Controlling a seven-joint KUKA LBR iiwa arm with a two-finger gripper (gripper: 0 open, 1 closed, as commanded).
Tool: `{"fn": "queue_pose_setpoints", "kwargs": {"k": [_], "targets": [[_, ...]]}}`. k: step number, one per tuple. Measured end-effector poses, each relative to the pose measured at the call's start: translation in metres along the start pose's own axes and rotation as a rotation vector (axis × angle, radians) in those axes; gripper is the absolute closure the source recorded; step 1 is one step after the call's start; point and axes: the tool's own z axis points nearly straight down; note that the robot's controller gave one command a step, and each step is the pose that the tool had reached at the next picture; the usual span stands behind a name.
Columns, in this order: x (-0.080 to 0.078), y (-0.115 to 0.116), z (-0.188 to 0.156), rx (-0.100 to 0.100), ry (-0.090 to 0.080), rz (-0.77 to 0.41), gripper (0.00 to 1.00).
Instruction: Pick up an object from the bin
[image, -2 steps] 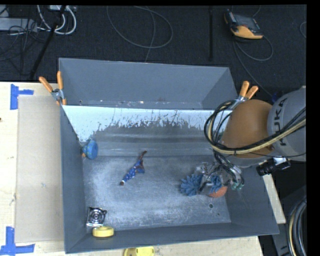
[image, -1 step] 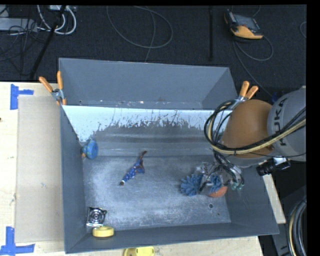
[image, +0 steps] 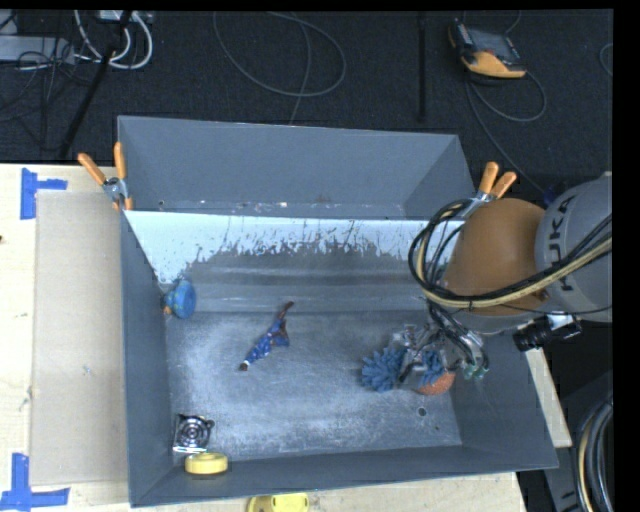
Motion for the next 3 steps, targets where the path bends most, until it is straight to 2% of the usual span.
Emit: {"fn": "queue_pose_setpoints", "kwargs": {"k": [1, 2, 3], "targets": [[-0.007, -0.01, -0.039, 0.001, -0.01, 0.01, 1.0], [0.001, 0.001, -0.056, -0.001, 0.008, -0.011, 1.0], [-0.001, -0.012, -0.228, 0.001, -0.006, -0.027, 1.0]]}}
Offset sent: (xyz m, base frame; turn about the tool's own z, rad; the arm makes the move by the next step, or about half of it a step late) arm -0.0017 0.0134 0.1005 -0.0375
